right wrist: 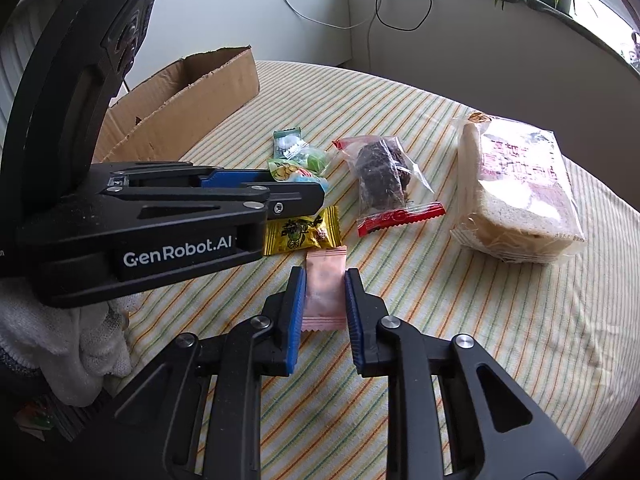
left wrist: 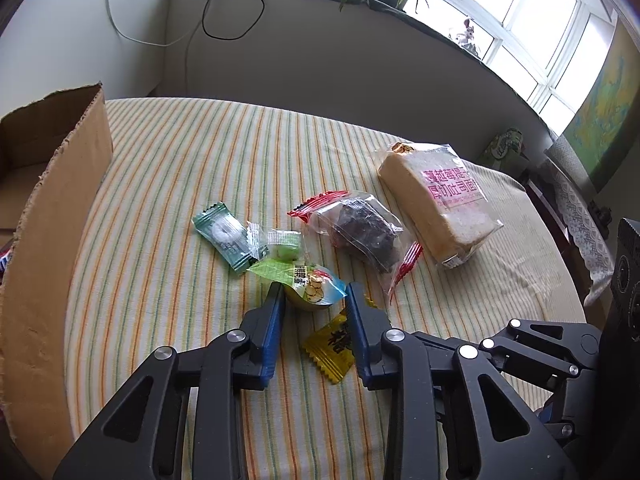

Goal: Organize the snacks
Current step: 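Grasp the pink candy with the right tool while the left tool grasps the green-yellow candy, then carry the pink candy into the box with the right tool while the left tool drops its candy there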

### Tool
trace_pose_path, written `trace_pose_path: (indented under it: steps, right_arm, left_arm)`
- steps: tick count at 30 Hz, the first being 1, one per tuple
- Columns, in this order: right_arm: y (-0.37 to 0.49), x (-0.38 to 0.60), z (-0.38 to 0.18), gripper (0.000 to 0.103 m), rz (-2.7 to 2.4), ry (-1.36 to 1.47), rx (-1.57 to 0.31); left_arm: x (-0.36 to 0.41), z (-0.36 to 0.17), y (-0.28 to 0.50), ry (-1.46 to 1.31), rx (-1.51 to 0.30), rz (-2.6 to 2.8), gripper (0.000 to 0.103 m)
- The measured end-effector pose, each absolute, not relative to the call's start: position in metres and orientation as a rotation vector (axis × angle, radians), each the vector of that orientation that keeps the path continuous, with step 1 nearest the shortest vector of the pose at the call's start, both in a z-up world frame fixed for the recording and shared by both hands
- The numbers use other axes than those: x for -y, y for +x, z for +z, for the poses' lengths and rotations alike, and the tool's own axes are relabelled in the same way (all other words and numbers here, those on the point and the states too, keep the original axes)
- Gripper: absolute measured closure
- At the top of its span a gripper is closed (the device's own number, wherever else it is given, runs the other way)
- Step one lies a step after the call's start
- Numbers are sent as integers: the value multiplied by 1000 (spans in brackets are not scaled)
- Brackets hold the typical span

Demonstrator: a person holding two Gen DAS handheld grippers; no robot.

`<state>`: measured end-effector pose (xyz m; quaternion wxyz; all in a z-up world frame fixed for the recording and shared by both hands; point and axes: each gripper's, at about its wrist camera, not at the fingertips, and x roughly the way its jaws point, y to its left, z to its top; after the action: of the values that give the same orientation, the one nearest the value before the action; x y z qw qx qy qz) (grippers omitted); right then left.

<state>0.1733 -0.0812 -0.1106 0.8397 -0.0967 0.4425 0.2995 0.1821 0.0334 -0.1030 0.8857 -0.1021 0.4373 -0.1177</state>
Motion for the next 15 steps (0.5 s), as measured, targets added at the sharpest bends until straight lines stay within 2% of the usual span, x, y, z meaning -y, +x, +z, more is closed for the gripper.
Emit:
trace_pose_path:
  steps: [15]
  right_arm:
    - [163, 97, -88, 83, 627, -149, -907]
  left_arm:
    - [-44, -78, 158, -250, -835, -234, 75]
